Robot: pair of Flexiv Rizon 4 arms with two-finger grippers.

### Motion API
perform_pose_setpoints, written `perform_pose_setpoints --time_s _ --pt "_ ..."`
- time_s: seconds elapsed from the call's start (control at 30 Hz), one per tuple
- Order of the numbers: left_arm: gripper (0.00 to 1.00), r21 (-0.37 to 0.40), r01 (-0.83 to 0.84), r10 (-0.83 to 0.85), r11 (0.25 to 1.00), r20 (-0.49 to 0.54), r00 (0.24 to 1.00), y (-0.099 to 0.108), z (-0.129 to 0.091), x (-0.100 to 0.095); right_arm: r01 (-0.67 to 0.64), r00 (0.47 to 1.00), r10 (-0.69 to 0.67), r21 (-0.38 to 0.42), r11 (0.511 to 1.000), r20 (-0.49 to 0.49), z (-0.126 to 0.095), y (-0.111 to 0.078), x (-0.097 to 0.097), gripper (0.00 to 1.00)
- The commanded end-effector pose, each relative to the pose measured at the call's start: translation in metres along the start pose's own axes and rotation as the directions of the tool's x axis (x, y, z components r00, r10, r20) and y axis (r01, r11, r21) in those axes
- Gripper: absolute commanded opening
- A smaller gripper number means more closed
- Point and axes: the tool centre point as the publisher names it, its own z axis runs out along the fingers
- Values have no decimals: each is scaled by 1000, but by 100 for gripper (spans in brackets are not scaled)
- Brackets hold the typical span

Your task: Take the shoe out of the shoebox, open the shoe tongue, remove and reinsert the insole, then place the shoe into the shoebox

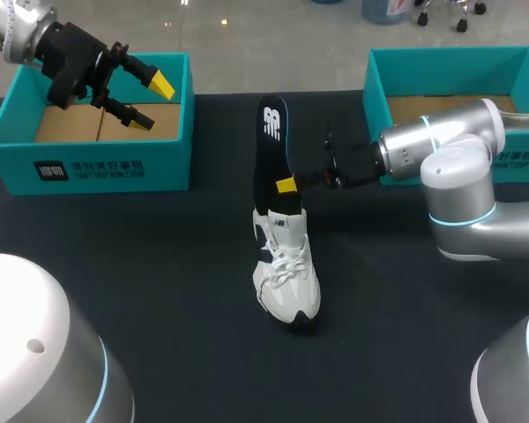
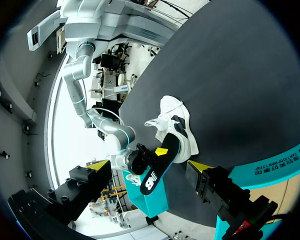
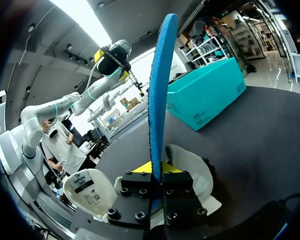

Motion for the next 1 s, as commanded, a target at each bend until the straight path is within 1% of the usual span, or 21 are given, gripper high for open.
perform_pose_setpoints --time_s 0.03,0.4,0.63,0.7,0.73,0.83,1.0 --pt "100 1 -1 1 1000 -3 1000 0 0 0 -7 1000 7 7 1000 6 4 -7 2 0" --pt "100 1 -1 1 1000 -3 1000 0 0 0 -38 999 37 12 999 16 3 -22 9 0" --pt "100 1 -1 1 1000 -3 1000 0 0 0 -38 999 38 8 999 20 2 -20 12 0" --pt "100 1 -1 1 1000 -3 1000 0 0 0 -32 999 32 5 999 25 2 -17 13 27" --pt "100 1 -1 1 1000 -3 1000 0 0 0 -28 999 28 3 1000 25 3 -15 14 38" --pt "100 1 -1 1 1000 -3 1000 0 0 0 -14 1000 13 1 1000 25 3 -10 14 49" --pt "100 1 -1 1 1000 -3 1000 0 0 0 16 1000 -16 10 1000 21 3 4 14 51"
